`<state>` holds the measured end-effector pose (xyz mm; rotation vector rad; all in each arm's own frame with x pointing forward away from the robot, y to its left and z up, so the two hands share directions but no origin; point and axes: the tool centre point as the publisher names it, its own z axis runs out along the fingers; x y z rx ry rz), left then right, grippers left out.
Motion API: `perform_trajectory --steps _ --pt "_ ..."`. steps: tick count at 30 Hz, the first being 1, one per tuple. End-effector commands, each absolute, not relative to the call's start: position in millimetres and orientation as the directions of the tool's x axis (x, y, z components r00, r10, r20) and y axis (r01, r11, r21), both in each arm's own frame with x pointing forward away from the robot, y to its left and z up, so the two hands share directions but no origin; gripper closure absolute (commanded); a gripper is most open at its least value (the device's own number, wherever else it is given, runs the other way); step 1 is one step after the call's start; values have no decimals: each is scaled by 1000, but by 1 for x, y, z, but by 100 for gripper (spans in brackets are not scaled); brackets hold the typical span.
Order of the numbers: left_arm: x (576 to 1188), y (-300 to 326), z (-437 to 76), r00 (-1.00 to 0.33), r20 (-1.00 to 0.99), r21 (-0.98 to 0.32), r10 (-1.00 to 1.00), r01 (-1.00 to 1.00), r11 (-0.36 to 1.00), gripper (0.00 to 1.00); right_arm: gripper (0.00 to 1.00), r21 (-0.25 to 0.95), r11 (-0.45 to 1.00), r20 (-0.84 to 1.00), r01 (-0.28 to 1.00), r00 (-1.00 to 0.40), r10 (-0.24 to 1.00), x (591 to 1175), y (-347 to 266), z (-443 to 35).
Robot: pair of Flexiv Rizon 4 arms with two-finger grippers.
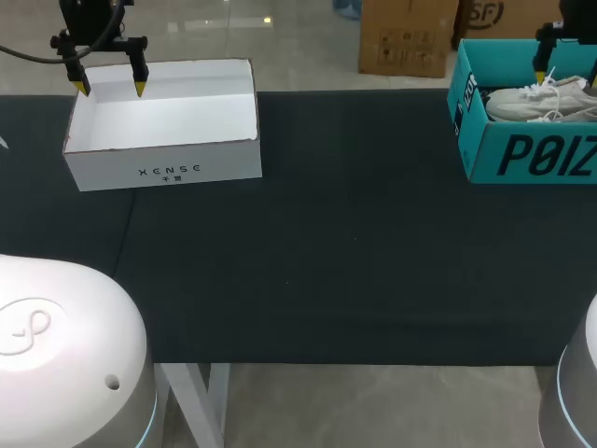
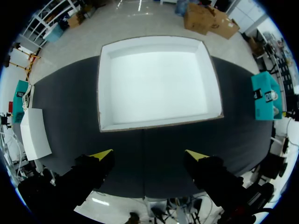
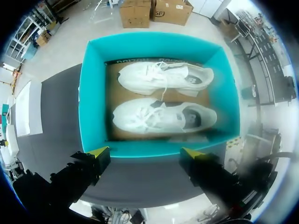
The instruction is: Take the shoe out of the shoebox, open the shoe tongue, remove and reinsert the insole, then place the shoe into the shoebox
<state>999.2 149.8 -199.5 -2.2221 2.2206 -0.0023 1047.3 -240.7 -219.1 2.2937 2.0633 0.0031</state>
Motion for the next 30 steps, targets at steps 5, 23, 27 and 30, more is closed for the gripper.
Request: perform_trajectory --steps 5,23,27,30 --pt "1000 150 -200 0 1 -1 -1000 -1000 0 0 0 43 -105 -36 994 106 994 1048 -241 -219" --pt "1000 150 -200 0 1 -1 -1000 -1000 0 0 0 43 -105 -36 994 106 994 1048 -241 -219" --pt "1000 150 -200 0 1 -1 -1000 -1000 0 0 0 53 -133 -20 990 134 991 1051 -249 -223" --pt "1000 150 -200 0 1 -1 -1000 -1000 0 0 0 64 -167 -26 984 169 985 1052 -263 -229"
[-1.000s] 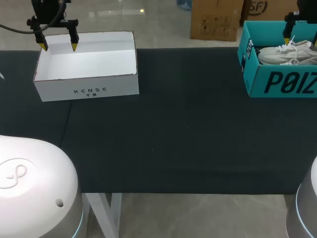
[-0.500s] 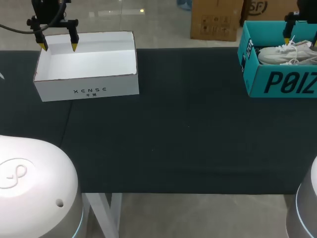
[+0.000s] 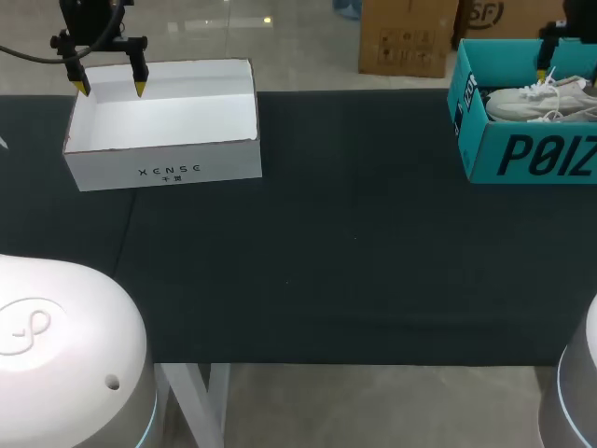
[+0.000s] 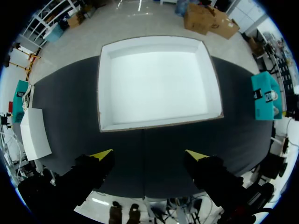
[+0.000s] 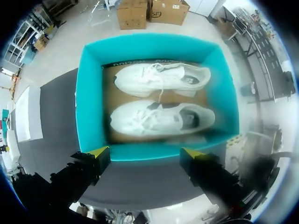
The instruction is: Take the shoe out of the shoebox, open the shoe tongue, remove and reinsert the insole, then place the shoe into the shoebox
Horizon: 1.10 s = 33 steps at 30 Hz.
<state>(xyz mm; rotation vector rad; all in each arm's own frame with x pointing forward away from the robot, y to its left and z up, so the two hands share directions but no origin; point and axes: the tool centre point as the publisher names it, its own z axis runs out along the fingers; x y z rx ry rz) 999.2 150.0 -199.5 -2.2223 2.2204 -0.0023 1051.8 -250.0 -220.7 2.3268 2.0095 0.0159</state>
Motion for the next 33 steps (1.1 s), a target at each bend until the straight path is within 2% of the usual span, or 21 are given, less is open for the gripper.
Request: perform_trajectory --steps 1,11,33 --pt "1000 150 -200 0 1 -1 -1000 -1000 0 0 0 68 -190 0 979 191 982 1052 -270 -230" --pt "1000 150 -200 0 1 -1 -1000 -1000 0 0 0 100 -240 -22 966 243 970 1048 -329 -250" --pt "1000 150 -200 0 1 -1 -1000 -1000 0 0 0 119 -163 -64 979 171 983 1068 -417 -295"
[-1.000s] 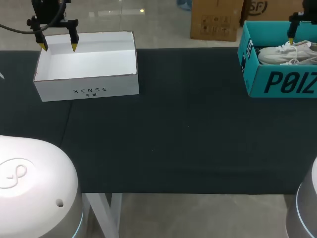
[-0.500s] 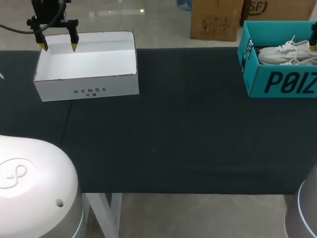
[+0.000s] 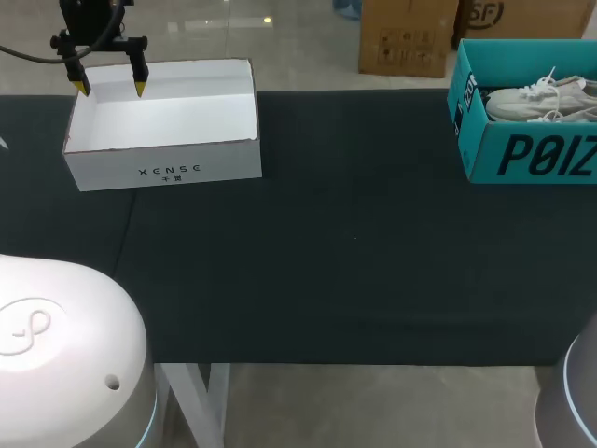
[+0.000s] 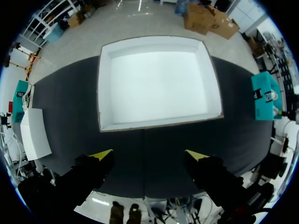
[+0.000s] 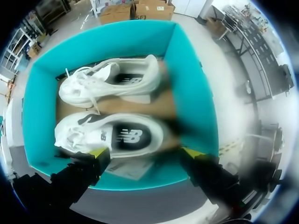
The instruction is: Take the shoe out of the shoebox, open the shoe tongue, remove and reinsert the insole, then place the shoe into the shoebox
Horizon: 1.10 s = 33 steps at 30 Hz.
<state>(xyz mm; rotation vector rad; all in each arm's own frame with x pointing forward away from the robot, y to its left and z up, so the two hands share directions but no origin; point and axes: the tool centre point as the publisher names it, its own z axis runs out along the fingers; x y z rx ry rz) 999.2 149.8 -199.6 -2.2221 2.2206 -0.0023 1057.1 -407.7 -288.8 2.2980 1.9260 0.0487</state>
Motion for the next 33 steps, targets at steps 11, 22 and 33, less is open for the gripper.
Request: perform_trajectory --steps 11,22,33 --pt "1000 150 -200 0 1 -1 -1000 -1000 0 0 0 95 -70 -51 993 75 996 1075 -433 -318" --pt "1000 150 -200 0 1 -1 -1000 -1000 0 0 0 73 -28 -50 997 32 998 1075 -440 -343" --pt "1000 150 -200 0 1 -1 -1000 -1000 0 0 100 86 -3 -58 996 8 998 1077 -440 -356"
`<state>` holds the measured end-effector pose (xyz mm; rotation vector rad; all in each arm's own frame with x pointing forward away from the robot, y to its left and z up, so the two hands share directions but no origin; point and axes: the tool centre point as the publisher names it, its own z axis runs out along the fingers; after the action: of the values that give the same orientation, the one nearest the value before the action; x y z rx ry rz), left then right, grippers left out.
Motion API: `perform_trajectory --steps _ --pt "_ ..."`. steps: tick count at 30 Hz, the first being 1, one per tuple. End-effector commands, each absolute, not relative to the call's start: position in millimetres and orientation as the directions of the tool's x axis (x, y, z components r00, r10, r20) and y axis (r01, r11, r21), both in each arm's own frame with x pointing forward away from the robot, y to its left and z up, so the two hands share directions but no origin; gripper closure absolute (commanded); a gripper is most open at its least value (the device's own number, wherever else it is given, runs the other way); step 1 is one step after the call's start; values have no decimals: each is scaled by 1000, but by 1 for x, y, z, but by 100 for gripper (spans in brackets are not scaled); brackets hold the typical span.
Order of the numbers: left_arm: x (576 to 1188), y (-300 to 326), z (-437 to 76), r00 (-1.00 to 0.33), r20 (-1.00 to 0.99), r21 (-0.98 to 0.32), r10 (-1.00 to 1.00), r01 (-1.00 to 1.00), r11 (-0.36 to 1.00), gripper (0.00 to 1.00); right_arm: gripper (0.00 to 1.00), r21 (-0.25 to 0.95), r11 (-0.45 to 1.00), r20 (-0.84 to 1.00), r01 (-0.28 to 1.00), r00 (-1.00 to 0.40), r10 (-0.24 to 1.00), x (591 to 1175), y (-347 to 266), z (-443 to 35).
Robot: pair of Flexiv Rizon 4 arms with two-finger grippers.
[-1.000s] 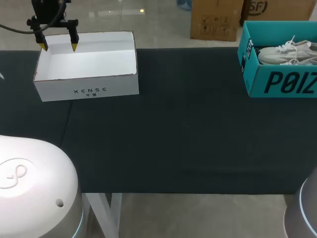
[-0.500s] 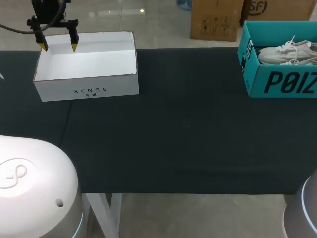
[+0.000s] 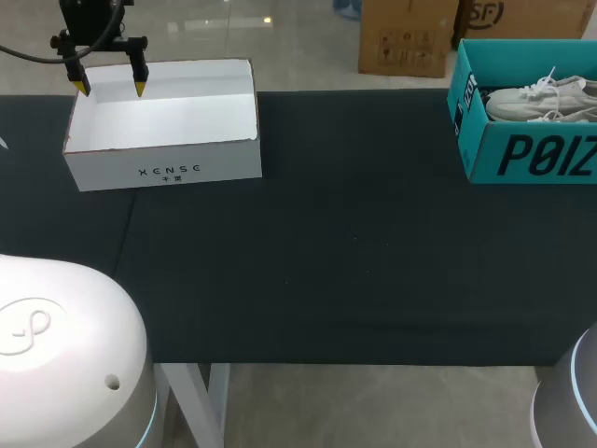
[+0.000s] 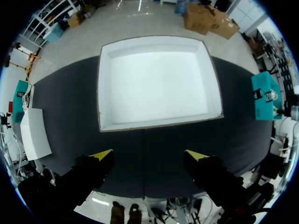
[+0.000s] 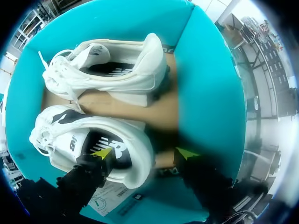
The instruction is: Take the shoe out of the shoebox, open the shoe tongue, remove and reinsert the insole, then place the shoe into the shoebox
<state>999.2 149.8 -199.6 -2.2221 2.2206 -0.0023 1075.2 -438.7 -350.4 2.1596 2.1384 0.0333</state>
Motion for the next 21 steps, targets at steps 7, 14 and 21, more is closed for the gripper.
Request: perform_trajectory --steps 7,14,21 --pt "1000 150 -200 0 1 -1 -1000 -1000 0 0 100 81 -8 -61 997 13 998 1075 -443 -362" --pt "1000 150 -200 0 1 -1 -1000 -1000 0 0 100 99 -22 -62 995 29 998 1076 -445 -351" --pt "1000 150 -200 0 1 -1 -1000 -1000 0 0 100 136 -34 -72 990 44 996 1076 -445 -329"
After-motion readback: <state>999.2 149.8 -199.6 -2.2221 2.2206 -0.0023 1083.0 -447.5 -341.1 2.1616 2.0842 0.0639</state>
